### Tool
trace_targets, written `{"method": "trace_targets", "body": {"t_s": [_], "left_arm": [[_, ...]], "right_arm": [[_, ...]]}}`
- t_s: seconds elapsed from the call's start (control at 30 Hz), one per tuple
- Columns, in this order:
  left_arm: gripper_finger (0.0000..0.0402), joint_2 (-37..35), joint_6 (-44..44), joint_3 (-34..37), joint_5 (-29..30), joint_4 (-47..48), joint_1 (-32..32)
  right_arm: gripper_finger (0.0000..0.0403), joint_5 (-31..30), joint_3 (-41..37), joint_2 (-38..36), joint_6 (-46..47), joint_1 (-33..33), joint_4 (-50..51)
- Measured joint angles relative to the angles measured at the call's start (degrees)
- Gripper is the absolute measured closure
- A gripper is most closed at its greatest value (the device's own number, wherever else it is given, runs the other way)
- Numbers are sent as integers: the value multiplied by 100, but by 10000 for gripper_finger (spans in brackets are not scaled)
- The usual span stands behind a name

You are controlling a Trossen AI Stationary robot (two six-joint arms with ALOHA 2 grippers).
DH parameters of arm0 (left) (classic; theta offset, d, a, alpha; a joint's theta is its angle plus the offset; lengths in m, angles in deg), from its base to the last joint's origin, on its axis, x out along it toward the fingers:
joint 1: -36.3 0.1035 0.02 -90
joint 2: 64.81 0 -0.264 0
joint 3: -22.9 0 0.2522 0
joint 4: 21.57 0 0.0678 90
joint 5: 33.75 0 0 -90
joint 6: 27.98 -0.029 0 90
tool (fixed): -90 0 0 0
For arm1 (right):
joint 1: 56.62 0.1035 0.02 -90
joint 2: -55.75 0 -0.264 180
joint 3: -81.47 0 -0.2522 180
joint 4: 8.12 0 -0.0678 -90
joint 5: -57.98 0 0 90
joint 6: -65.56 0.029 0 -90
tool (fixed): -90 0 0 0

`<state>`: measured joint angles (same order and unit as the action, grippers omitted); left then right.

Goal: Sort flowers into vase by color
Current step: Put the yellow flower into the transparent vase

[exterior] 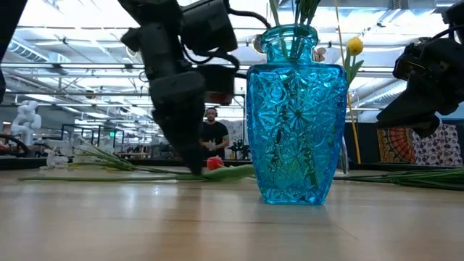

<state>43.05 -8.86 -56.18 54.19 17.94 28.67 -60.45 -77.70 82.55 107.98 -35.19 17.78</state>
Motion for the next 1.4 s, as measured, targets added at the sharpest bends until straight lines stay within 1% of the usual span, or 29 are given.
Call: {"method": "trace_targets", "body": {"t_s": [0.2,0.27,0.4,0.5,0.57,0.63,0.8,0.87,0.97,1.17,1.23,1.3,1.4], "left_arm": [[314,126,-146,-9,2,-82,-44],[330,167,-151,-8,-4,-22,-42],[386,189,-187,-17,23,4,-40],[392,160,-192,-17,56,43,-42],[395,60,-197,-8,56,244,-40],[397,-99,-199,19,114,681,-33],[399,-777,-307,11,831,1519,29],[399,-1047,-317,15,981,1615,139],[400,-1557,-442,11,1132,1453,326],[400,-2299,-840,10,1725,804,794],[400,-2424,-970,8,1757,391,968],[400,-2445,-1134,7,1744,-229,1109],[401,-2433,-1498,8,1424,-1278,1288]], "right_arm": [[287,-13,0,101,2,-2,-37],[287,-9,0,114,2,0,-18],[287,-11,0,136,2,-1,-18],[287,-15,0,155,2,0,-22],[287,-13,0,159,2,0,-21],[287,-11,0,156,2,-1,-28],[287,-9,0,159,31,-1,-8],[287,-9,0,161,24,0,-7],[287,-9,0,171,17,0,13],[287,-7,0,176,-12,-1,12],[287,-7,0,175,-20,0,11],[287,-9,0,175,-20,0,11],[287,-13,0,177,-43,-2,1]]}}
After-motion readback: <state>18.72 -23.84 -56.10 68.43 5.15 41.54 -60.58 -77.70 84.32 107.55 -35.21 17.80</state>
